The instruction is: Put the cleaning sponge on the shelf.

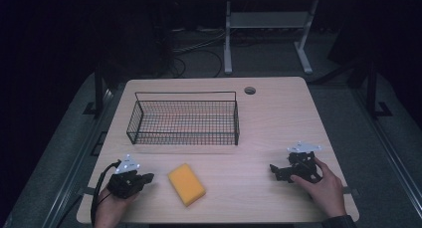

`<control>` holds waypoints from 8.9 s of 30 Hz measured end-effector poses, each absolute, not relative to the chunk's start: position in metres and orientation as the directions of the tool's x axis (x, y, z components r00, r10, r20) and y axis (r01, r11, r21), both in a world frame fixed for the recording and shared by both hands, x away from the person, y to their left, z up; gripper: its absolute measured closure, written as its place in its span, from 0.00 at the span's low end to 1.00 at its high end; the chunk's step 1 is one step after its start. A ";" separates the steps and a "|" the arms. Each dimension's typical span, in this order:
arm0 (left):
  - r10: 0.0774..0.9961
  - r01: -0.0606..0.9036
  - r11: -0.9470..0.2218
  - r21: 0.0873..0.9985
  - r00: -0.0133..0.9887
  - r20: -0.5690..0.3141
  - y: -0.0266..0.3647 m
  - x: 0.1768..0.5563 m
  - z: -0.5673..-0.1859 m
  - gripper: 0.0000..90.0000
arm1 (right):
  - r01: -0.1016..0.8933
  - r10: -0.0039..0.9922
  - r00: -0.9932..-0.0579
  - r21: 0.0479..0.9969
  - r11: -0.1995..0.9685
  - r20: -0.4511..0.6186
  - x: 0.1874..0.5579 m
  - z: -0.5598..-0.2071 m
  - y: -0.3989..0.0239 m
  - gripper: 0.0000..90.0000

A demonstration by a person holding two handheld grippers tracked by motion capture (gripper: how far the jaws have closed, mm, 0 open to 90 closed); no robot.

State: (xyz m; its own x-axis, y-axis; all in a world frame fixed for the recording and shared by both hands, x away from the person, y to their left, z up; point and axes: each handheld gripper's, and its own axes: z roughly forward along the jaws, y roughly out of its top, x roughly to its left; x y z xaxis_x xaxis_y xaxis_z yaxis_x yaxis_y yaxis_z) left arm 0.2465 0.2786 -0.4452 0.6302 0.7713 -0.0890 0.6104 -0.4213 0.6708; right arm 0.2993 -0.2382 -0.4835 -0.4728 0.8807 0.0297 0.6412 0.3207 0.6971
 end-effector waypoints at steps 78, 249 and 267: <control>0.630 0.533 -0.511 0.675 0.766 -0.128 0.174 0.315 -0.441 1.00 | 0.639 0.881 -0.473 0.698 0.322 0.027 0.300 -0.484 -0.238 0.00; 0.596 0.562 -0.677 0.476 0.797 -0.093 0.147 0.298 -0.397 0.26 | 0.643 0.883 -0.469 0.697 0.317 0.031 0.300 -0.484 -0.238 0.00; 0.614 0.569 -0.652 0.500 0.784 -0.092 0.161 0.311 -0.380 0.26 | 0.643 0.883 -0.469 0.697 0.317 0.031 0.300 -0.484 -0.238 0.00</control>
State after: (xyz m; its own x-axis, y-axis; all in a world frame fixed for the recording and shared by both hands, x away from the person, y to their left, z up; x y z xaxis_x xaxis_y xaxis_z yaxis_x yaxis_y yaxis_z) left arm 0.3114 0.1611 -0.3795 0.7841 0.6138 -0.0921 0.5695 -0.6524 0.5000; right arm 0.2997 -0.2378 -0.4836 -0.4691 0.8826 0.0311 0.6434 0.3174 0.6966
